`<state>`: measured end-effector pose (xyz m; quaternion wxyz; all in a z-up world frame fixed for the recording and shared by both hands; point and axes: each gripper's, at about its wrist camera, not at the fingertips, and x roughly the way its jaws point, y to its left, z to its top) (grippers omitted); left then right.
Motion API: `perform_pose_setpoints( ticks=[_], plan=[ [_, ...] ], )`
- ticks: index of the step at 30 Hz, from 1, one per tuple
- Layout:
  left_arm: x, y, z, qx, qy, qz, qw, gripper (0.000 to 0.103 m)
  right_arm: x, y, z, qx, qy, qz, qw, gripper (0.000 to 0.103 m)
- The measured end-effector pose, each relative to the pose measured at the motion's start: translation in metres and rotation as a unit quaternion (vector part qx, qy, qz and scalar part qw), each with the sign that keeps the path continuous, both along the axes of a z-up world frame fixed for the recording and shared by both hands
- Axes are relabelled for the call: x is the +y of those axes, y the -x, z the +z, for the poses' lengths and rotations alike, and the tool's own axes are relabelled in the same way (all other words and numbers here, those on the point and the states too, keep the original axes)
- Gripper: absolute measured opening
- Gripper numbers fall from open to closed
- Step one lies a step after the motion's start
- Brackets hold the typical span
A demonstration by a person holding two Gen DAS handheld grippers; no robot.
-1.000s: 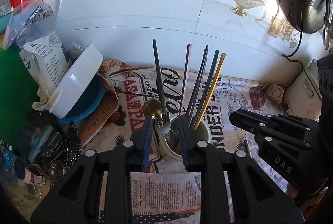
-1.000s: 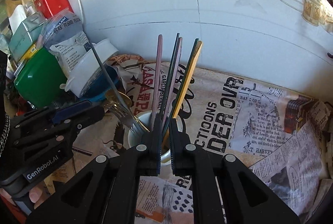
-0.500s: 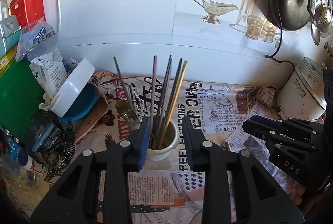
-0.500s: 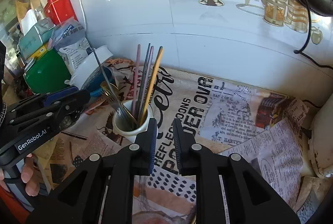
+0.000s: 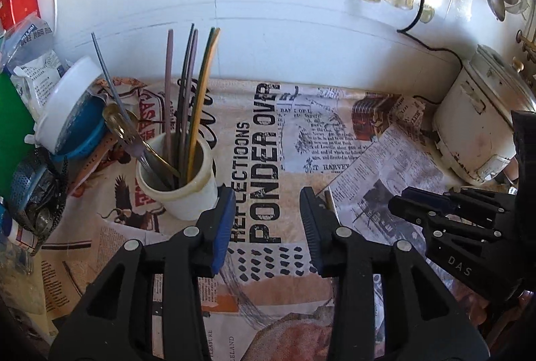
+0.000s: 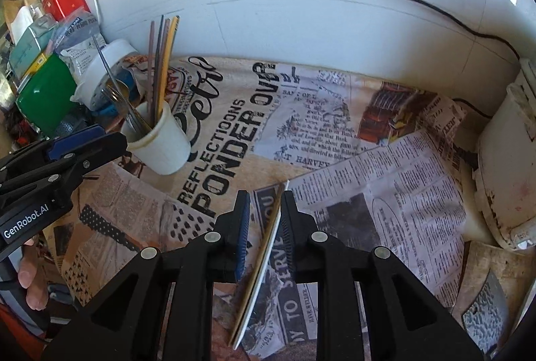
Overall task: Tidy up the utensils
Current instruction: 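Grasp a white chopstick from the paper with the right tool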
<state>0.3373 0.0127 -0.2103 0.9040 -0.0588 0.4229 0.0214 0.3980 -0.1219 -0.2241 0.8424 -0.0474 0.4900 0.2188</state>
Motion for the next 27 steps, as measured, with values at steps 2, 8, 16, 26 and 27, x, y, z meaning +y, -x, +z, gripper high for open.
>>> perform_pose_setpoints(
  ticks=[2,8,16,26,27],
  plan=[
    [-0.004,-0.001,-0.014,0.016,-0.003,-0.001,0.9999,0.039,-0.003,0.000,-0.015,0.016,0.005,0.001,1.000,0.017],
    [-0.007,0.002,-0.053,0.064,-0.011,0.004,0.9979,0.039,-0.002,0.002,-0.062,0.072,0.019,0.008,0.997,0.017],
    [-0.005,0.011,-0.082,0.099,-0.020,0.012,0.9948,0.039,0.003,0.000,-0.099,0.118,0.029,0.015,0.992,0.017],
    [-0.006,0.006,-0.094,0.113,-0.012,0.012,0.9935,0.039,0.010,0.000,-0.104,0.104,0.044,0.023,0.993,0.017],
    [-0.007,0.005,-0.094,0.113,-0.012,0.011,0.9934,0.039,0.011,0.000,-0.105,0.101,0.047,0.025,0.993,0.017]
  ],
)
